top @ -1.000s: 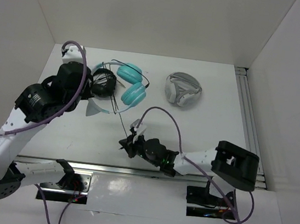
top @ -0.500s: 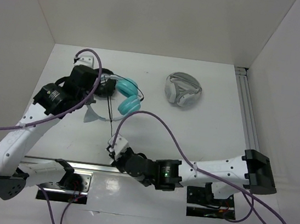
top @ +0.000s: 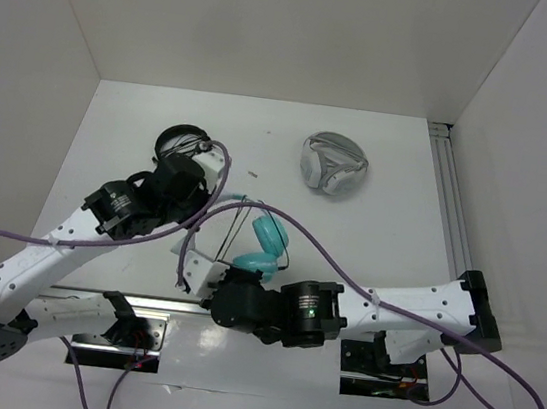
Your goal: Wrap the headphones
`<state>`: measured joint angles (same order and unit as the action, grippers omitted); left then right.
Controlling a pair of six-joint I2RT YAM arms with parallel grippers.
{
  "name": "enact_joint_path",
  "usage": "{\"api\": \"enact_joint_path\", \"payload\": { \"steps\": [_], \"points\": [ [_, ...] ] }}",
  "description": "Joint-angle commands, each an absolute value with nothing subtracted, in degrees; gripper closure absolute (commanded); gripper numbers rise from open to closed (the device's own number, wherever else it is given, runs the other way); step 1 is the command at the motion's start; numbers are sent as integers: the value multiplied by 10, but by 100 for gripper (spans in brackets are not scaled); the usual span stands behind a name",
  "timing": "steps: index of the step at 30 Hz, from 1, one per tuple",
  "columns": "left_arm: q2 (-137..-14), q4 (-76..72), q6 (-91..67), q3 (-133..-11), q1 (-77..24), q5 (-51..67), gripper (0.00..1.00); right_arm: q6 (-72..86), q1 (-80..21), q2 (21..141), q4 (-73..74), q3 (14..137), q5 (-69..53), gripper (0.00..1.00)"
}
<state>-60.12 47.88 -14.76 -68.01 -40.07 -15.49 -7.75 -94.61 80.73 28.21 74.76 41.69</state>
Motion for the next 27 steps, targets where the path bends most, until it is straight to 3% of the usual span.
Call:
{"api": "enact_joint_path", "payload": {
  "steps": [1, 8, 11, 13, 27],
  "points": [
    [-598, 441, -121, -685, -442, -99, 100, -92, -958, 828, 406, 809, 434, 98],
    [-649, 470, -121, -679, -510, -83, 100, -98, -963, 839, 433, 806, 521, 98],
    [-657, 470, -127, -665, -516, -78, 100, -112, -963, 811, 397, 774, 541, 92],
    [-664, 470, -133, -659, -516, -78, 100, -113, -963, 795, 391, 759, 536, 88],
    [-700, 487, -144, -665, -521, -39, 100, -163, -841, 709, 214, 593, 454, 85]
  ]
}}
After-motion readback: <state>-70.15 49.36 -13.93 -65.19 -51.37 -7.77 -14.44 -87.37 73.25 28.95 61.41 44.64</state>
